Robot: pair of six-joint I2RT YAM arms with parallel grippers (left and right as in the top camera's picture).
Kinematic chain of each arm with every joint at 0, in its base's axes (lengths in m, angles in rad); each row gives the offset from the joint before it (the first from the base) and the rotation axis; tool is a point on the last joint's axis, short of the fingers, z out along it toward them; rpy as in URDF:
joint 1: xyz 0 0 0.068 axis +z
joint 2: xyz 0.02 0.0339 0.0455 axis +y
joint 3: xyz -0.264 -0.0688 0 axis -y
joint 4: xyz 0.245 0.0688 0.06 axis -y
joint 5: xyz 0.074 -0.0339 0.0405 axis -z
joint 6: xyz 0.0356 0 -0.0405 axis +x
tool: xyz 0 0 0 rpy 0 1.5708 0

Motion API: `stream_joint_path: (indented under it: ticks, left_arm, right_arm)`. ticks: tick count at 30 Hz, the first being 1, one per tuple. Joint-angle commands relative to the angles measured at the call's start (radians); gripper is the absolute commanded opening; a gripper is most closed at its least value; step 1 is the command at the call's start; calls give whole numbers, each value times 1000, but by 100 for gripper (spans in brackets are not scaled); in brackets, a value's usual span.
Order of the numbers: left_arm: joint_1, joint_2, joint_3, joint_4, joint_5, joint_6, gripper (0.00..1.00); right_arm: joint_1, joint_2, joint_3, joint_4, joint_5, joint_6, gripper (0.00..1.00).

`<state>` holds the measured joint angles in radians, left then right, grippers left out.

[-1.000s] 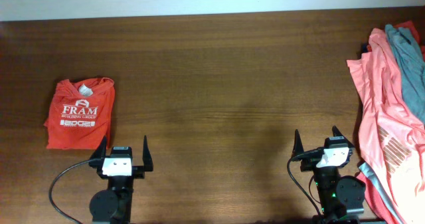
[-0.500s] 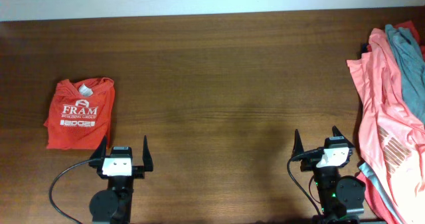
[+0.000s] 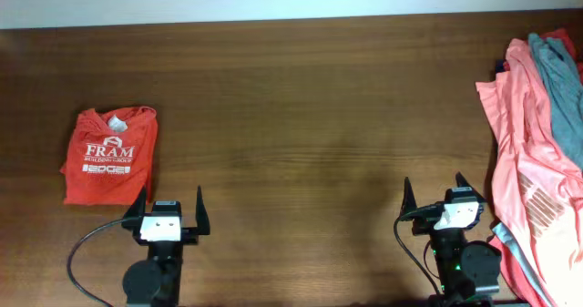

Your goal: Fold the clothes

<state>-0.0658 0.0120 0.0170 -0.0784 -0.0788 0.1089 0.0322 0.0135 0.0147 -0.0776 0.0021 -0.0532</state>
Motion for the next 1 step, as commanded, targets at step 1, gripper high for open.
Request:
stream_joint_path:
  ticks: [1]
  left_arm:
    - [3,-7,-8,3,11,13,99]
  right_arm:
    - [-6,-9,-9,0,-2,1,99]
